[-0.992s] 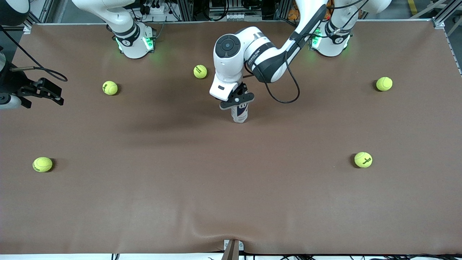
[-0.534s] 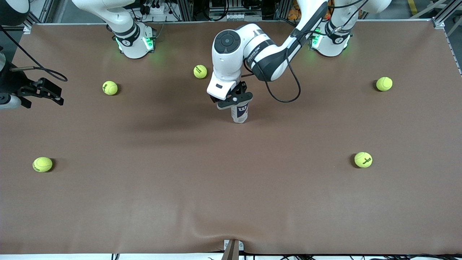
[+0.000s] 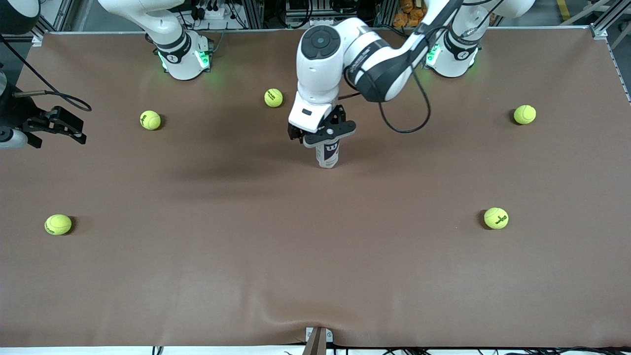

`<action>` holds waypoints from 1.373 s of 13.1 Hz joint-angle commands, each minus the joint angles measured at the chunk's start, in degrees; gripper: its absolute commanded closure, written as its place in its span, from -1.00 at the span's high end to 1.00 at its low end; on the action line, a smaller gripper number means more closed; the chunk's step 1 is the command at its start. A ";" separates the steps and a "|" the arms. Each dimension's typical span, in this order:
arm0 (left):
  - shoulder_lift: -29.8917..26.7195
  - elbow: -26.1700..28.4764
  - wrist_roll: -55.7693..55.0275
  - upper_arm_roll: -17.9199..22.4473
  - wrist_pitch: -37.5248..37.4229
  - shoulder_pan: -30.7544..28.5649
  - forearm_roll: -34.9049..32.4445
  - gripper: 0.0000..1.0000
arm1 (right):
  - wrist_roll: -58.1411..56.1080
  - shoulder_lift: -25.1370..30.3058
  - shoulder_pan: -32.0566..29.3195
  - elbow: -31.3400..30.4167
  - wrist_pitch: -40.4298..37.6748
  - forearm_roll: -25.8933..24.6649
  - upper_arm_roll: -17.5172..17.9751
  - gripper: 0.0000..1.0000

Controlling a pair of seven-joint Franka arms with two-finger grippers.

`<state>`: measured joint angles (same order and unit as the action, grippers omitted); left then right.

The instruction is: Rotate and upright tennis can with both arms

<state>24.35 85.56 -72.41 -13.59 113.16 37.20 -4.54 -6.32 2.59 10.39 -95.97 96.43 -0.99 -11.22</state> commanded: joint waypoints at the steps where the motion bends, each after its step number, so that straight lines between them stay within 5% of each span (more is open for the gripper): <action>1: -0.18 -2.85 1.20 -0.20 -3.21 -3.35 -1.53 1.00 | -0.01 -0.04 -0.72 0.70 -0.28 0.29 0.68 1.00; 18: -6.94 -2.76 46.82 0.32 -9.27 -32.45 -1.00 1.00 | 0.08 0.31 -0.63 1.76 -0.54 0.46 0.77 1.00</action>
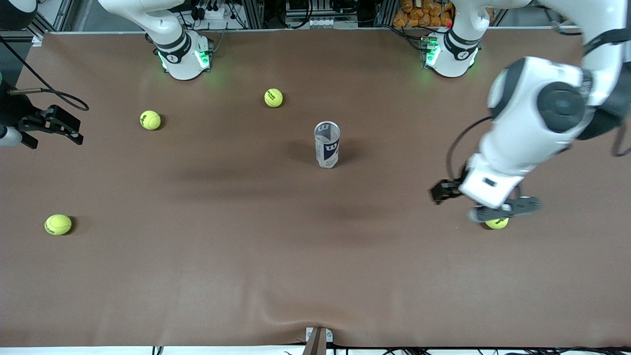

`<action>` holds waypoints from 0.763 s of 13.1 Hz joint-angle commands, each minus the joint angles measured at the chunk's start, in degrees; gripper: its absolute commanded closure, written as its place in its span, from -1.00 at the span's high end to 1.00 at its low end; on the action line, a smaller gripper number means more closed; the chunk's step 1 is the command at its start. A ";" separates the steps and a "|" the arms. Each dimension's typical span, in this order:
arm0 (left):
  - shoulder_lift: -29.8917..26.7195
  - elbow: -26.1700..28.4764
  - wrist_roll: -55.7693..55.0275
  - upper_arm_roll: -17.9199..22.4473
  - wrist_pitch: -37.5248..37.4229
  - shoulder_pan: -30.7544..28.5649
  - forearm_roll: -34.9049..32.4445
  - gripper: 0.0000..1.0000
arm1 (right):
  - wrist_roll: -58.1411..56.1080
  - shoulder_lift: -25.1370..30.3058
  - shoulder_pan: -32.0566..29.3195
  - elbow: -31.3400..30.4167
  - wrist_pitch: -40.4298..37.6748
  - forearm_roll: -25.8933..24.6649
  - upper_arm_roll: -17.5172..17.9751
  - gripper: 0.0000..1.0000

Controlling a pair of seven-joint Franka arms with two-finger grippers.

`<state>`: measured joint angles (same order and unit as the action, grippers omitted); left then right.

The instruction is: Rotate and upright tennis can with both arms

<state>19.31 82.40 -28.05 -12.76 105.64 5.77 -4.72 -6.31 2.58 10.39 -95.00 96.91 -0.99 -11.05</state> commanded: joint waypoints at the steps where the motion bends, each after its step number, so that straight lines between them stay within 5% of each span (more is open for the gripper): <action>1: -2.78 0.56 4.47 -0.43 -1.84 -1.38 -0.73 1.00 | 0.07 0.58 -0.55 0.87 -1.72 0.46 0.68 1.00; 4: -7.43 0.57 7.30 4.66 -6.65 1.25 -0.20 1.00 | 0.25 1.19 -0.55 1.48 -5.05 1.16 0.77 1.00; 10: -16.23 0.21 14.58 7.56 -22.39 0.73 1.99 1.00 | 3.15 1.55 -0.37 6.23 -12.53 1.25 1.21 1.00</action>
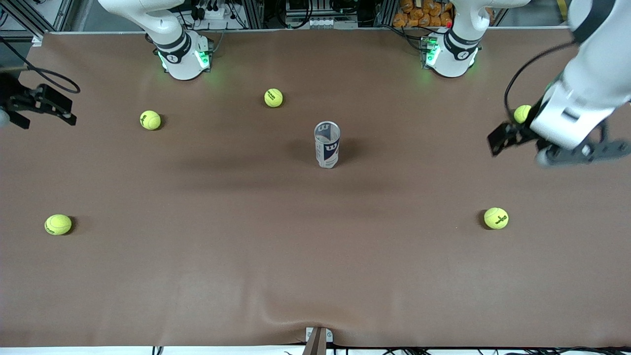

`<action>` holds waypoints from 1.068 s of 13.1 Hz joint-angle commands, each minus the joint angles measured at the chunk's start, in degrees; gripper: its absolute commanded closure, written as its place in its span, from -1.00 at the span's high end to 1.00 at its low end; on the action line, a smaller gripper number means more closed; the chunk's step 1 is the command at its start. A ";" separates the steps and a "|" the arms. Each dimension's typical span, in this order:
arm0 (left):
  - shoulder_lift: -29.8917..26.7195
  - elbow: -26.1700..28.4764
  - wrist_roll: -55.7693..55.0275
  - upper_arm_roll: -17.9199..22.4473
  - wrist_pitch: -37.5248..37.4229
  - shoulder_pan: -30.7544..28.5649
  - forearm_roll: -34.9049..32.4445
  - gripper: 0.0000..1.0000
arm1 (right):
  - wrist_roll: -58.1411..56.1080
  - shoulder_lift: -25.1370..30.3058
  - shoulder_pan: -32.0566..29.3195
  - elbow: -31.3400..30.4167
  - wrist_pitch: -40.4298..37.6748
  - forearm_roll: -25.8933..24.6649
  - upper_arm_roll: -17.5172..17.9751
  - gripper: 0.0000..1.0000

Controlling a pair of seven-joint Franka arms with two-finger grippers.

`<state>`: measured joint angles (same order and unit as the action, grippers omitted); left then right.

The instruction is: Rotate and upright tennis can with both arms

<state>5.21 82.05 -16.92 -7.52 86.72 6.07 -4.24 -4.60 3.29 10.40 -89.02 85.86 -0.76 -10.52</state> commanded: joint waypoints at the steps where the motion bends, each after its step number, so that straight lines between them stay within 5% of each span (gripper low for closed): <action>1: -3.26 0.66 5.04 4.07 -4.53 0.53 2.65 1.00 | 1.43 1.62 -0.29 0.25 -1.58 1.02 1.03 1.00; 4: -4.76 0.74 6.72 7.85 -8.30 0.44 4.41 1.00 | 1.52 2.16 -0.29 0.43 -2.19 1.11 1.21 1.00; 9: -8.89 1.88 9.19 8.66 -10.24 0.35 3.71 1.00 | 1.52 2.07 -0.20 1.13 -3.16 1.11 1.21 1.00; 14: -8.19 5.31 14.53 10.33 -4.55 -1.67 4.06 1.00 | 1.43 2.16 -0.29 1.13 -3.16 1.11 1.21 1.00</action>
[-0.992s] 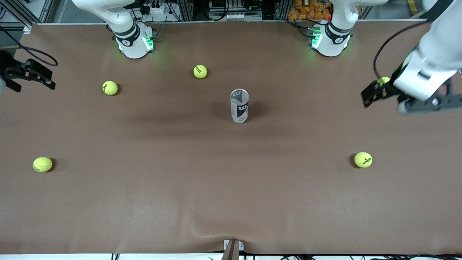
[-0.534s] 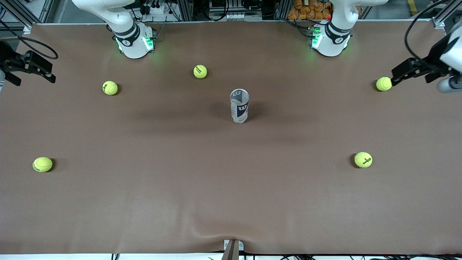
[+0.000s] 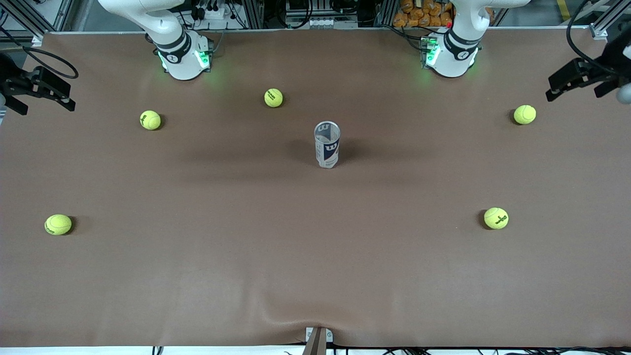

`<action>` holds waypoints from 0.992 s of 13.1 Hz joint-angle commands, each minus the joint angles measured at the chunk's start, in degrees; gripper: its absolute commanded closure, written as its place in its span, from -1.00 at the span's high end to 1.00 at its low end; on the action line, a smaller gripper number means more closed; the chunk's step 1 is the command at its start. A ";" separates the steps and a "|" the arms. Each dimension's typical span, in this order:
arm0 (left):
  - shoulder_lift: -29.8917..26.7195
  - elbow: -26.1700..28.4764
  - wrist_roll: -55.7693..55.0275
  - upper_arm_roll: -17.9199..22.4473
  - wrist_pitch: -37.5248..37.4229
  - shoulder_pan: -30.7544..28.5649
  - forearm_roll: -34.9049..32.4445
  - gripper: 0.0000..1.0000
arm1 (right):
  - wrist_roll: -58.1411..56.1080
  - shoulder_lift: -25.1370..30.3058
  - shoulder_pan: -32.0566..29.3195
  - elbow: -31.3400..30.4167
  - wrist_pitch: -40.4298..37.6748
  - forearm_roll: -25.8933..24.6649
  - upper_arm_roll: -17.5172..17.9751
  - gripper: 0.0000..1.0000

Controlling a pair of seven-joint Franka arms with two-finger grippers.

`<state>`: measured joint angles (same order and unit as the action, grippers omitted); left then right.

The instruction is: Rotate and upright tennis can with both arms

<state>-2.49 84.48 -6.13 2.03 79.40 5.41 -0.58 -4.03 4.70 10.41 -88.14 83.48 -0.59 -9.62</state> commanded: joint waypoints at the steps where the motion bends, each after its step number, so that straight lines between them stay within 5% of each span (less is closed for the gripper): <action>1: -0.59 3.32 4.11 0.87 2.69 -1.11 0.41 1.00 | 0.86 0.66 -0.91 0.25 -0.78 0.94 1.00 1.00; 13: -0.42 5.78 1.39 0.78 4.45 -1.28 0.41 1.00 | 0.78 0.66 -2.77 0.25 -0.77 0.85 2.42 1.00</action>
<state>-2.11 89.51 -4.63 3.04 83.14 4.37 -0.58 -3.89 4.70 9.36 -88.10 83.21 -0.59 -8.40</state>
